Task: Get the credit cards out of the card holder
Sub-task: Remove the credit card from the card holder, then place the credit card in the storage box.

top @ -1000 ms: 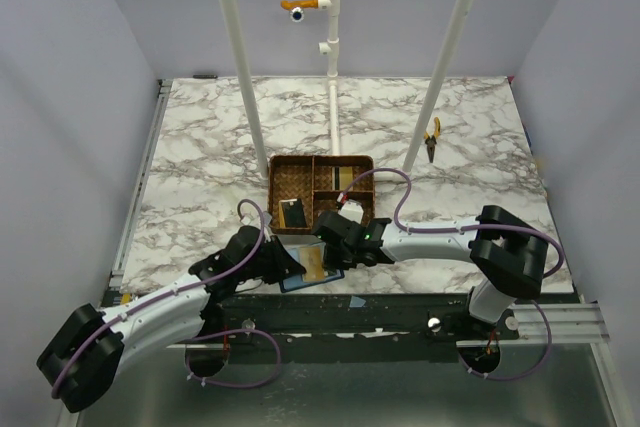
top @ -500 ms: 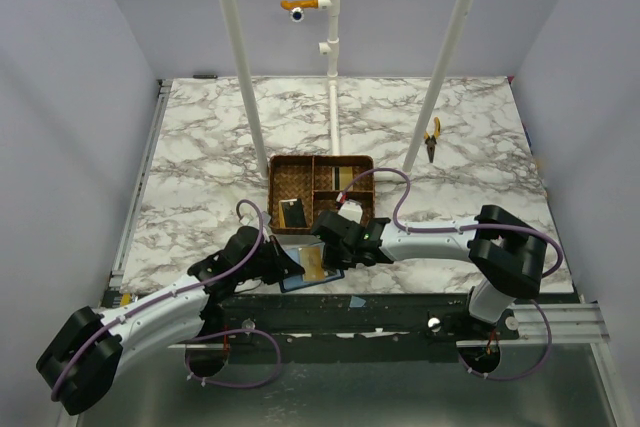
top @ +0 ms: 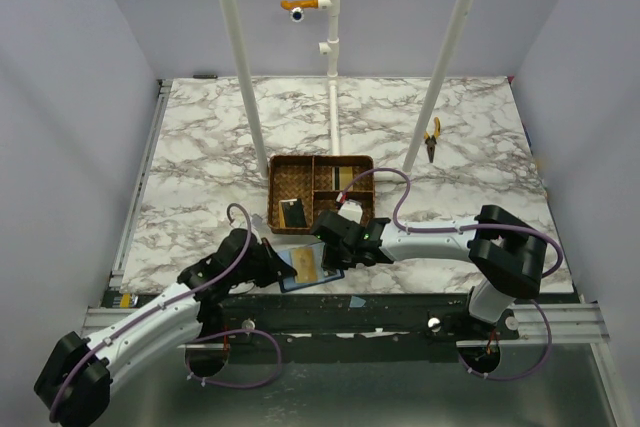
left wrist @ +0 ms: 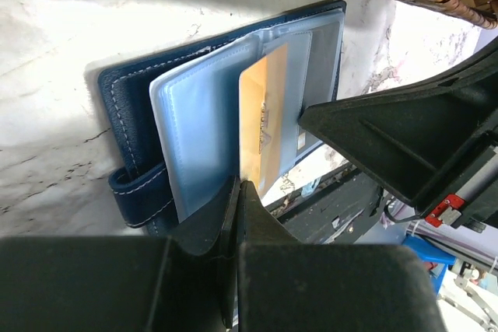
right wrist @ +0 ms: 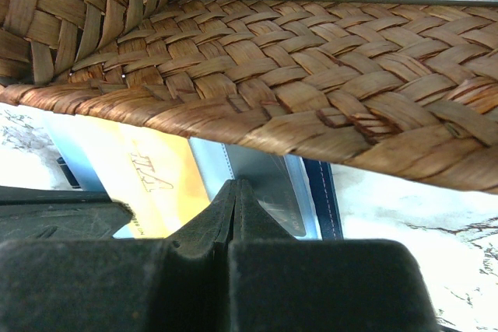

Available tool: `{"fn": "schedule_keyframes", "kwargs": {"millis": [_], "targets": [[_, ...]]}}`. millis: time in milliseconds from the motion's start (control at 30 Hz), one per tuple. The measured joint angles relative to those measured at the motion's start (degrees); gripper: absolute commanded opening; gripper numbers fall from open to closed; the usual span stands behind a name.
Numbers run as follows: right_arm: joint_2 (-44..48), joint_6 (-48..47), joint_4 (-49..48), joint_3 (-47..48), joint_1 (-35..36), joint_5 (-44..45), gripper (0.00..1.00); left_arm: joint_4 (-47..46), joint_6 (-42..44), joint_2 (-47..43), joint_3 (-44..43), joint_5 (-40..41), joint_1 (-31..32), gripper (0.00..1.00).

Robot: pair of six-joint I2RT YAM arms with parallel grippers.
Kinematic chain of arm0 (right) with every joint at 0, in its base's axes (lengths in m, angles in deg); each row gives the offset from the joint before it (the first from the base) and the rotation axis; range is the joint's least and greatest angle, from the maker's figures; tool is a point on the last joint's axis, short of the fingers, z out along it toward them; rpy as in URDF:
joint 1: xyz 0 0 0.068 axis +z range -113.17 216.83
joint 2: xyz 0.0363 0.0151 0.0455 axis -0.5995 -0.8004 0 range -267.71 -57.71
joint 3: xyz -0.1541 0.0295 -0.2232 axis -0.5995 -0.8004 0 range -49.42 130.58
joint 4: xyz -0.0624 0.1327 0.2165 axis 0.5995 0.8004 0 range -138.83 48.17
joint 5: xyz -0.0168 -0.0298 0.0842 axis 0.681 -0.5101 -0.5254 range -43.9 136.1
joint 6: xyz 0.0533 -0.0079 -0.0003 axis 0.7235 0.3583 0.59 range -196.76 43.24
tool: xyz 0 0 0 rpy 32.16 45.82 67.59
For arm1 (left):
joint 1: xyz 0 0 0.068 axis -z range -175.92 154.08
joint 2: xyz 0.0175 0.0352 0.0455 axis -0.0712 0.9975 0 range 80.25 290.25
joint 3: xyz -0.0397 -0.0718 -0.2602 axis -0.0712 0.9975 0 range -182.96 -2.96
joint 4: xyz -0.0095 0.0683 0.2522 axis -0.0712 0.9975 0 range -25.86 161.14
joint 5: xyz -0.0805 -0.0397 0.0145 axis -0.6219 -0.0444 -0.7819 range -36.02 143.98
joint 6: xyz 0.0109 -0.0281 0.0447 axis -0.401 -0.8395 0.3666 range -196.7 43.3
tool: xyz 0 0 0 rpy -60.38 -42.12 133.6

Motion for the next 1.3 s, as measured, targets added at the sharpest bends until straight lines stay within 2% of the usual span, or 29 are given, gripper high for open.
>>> {"fn": "schedule_keyframes", "kwargs": {"millis": [300,600,667,767,1000,1067,1300], "targets": [[0.02,0.0,0.0,0.0,0.0,0.02,0.01,12.74,1.49,-8.22,-2.16,1.97,-1.79,0.0],[0.22,-0.22,1.33,0.63,0.0,0.31,0.01,27.85,5.14,-11.58,-12.66,5.81,-2.12,0.0],[0.5,-0.59,2.62,0.92,0.0,0.57,0.03,29.75,6.34,-11.52,-15.21,5.86,-2.12,0.0],[1.55,-1.14,5.44,1.07,0.0,1.22,0.13,31.41,7.76,-11.37,-18.18,5.84,-2.12,0.0],[7.06,-2.45,11.3,2.49,-0.02,3.02,0.6,33.59,11.37,-7.43,-28.0,5.27,-2.19,0.0],[9.09,-2.84,12.2,3.3,0.0,3.61,0.7,31.78,12.33,-4.28,-30.82,4.72,-2.19,0.0],[17.86,-2.23,18.25,4.2,-0.02,10.05,0.91,23.06,14.97,12.22,-40.54,2.54,-3.65,0.0]]}}
